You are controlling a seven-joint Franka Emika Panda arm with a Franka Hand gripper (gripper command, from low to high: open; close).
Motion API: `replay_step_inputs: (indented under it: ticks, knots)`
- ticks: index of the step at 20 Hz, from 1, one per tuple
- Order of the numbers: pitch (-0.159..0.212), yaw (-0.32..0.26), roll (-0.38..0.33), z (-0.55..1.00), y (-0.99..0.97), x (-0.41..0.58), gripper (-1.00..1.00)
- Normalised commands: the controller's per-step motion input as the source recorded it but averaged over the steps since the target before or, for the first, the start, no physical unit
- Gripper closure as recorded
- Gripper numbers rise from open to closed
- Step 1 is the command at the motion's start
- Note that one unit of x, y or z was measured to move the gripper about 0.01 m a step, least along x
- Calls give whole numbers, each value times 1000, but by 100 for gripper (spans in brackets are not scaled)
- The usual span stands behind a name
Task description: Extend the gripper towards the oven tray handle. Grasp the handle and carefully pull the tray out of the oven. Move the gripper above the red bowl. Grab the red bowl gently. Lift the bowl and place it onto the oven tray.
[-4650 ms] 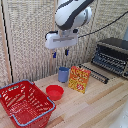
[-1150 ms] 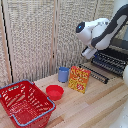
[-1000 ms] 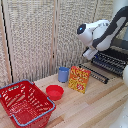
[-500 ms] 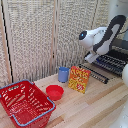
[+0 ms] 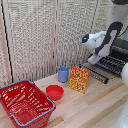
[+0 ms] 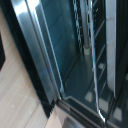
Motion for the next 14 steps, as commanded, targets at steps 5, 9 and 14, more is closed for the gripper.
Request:
replay_step_inputs:
  ticks: [5,9,14]
  knots:
    - [6,3,-17,-9,-392,5,-100]
    - [0,14,-13,0,-356,0,100]
    - [0,4,-12,56,-294,-5,100]
